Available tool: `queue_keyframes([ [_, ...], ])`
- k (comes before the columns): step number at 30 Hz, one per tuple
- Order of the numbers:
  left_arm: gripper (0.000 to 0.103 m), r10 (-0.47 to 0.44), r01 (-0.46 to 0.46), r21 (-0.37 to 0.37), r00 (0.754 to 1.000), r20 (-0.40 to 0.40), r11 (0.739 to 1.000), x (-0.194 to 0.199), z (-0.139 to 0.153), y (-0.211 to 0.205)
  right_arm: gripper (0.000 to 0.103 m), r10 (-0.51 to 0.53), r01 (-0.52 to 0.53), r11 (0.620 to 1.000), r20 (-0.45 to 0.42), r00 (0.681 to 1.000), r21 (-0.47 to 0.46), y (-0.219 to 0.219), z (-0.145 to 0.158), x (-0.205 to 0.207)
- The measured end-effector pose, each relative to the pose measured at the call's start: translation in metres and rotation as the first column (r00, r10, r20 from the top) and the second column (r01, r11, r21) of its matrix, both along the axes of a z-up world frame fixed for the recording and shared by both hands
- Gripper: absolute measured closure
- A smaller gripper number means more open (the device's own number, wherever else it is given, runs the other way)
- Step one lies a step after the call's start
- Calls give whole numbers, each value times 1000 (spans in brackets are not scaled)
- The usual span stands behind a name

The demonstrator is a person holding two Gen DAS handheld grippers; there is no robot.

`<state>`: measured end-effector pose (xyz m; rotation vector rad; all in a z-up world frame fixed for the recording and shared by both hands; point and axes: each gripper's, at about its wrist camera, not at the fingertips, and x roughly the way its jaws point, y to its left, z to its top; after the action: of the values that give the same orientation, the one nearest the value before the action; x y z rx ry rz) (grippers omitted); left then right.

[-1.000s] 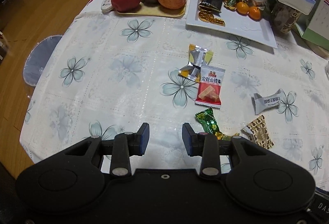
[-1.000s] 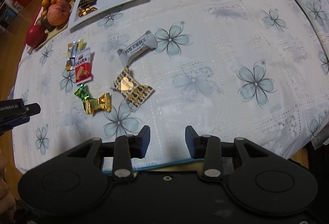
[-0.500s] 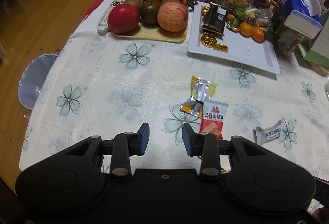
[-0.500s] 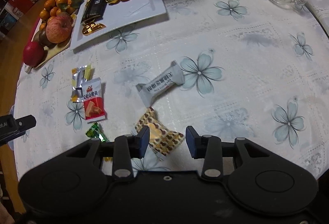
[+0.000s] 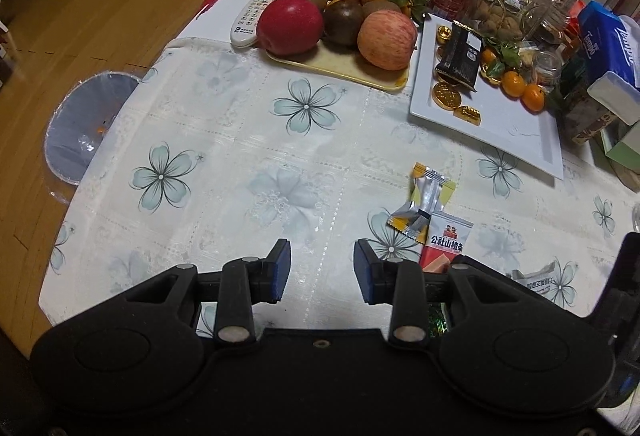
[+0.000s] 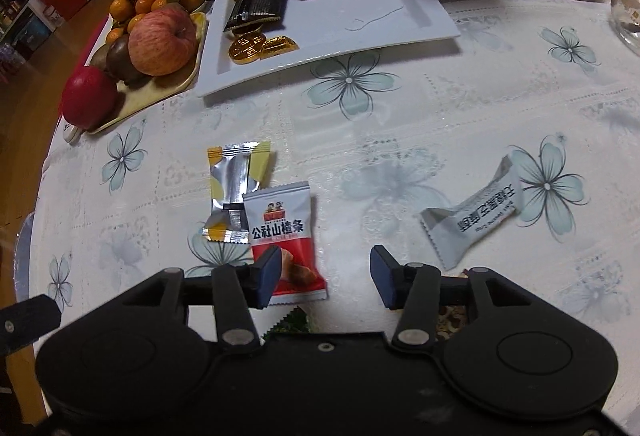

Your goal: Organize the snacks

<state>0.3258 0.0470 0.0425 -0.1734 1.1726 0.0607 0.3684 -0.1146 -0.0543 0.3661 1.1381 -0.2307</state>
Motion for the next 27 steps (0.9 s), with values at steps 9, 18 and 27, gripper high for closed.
queue_keyframes([
  [9,58,29,-29,-27,1000,-2,999,1,2,10,44,10,-8,997,24,1000,-77,25,-8,12],
  [18,58,43,-44,-39,999,-13,998,1,0,14,45,-2,1,992,-5,1000,-128,32,-22,18],
  [27,58,40,-41,-30,999,-32,999,3,-5,9,67,38,-42,997,-50,998,-67,16,-16,20],
])
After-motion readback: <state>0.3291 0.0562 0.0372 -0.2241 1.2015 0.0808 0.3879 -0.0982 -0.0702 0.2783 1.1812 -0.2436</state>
